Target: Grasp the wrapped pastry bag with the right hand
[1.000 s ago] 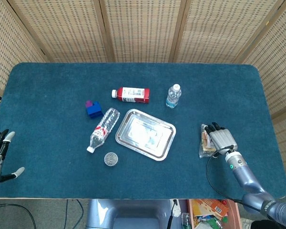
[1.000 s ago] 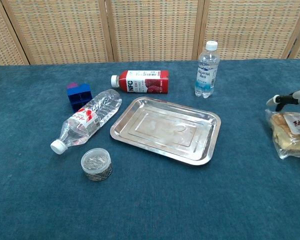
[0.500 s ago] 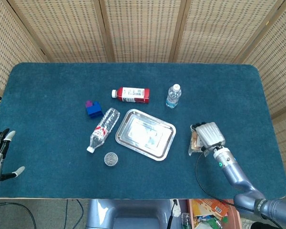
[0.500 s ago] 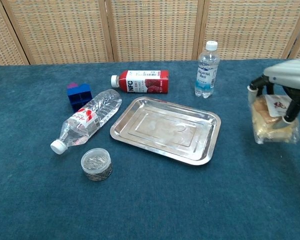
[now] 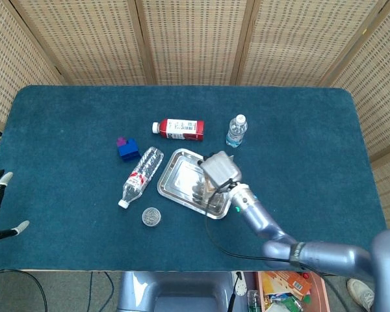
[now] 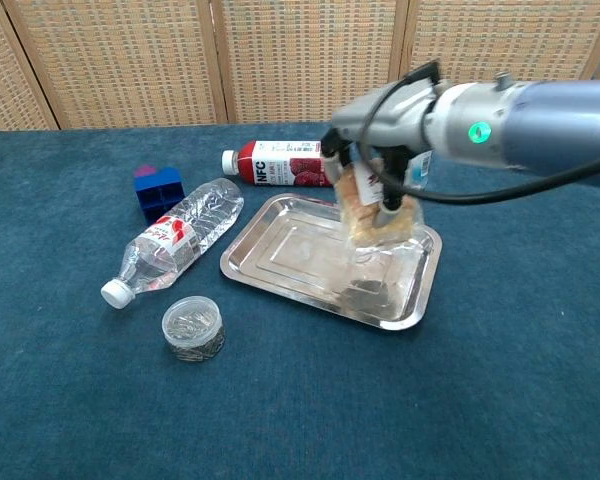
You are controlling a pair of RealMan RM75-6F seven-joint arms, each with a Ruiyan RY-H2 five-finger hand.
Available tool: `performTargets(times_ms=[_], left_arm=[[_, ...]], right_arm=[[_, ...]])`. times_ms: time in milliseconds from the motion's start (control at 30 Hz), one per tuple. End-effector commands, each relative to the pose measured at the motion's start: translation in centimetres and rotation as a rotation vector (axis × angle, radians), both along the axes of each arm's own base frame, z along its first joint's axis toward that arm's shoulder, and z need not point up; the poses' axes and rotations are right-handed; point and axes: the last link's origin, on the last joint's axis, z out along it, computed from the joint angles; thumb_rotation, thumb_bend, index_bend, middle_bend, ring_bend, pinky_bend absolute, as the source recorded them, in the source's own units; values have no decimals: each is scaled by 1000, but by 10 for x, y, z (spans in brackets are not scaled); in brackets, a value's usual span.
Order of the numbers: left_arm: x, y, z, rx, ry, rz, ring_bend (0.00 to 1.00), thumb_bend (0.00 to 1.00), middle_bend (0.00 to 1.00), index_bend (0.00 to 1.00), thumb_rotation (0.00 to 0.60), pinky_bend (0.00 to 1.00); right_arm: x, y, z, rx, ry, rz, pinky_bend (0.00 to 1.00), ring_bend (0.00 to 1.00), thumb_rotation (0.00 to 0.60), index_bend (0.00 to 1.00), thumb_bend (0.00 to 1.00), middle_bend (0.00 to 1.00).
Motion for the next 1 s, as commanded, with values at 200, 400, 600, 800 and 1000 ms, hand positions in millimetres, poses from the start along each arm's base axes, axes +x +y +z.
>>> performTargets(times_ms=[200, 400, 600, 800, 1000], left_arm=[[-5, 4, 1, -1, -5, 27, 0, 0, 0, 0, 600, 0], [-6, 3, 2, -4, -10, 29, 0, 0, 0, 0, 600, 0], [-4, 0, 1, -9, -10, 14, 0, 0, 0, 0, 600, 0], [0, -4, -5, -30, 4, -13, 0, 0, 0, 0, 600, 0], [4, -10, -11, -41, 14, -40, 0, 0, 0, 0, 600, 0]], right_arm=[[32, 1, -62, -16, 108, 25, 416, 314, 600, 301, 75, 329], [40, 8, -48, -51, 51, 7, 7, 0, 600, 0, 0, 0], [26, 25, 6, -126, -17, 55, 0, 0, 600, 0, 0, 0], [-49, 45, 69, -208, -116, 106, 0, 0, 600, 0, 0, 0], [-149, 77, 116, -278, -217, 45, 0, 0, 600, 0, 0, 0]])
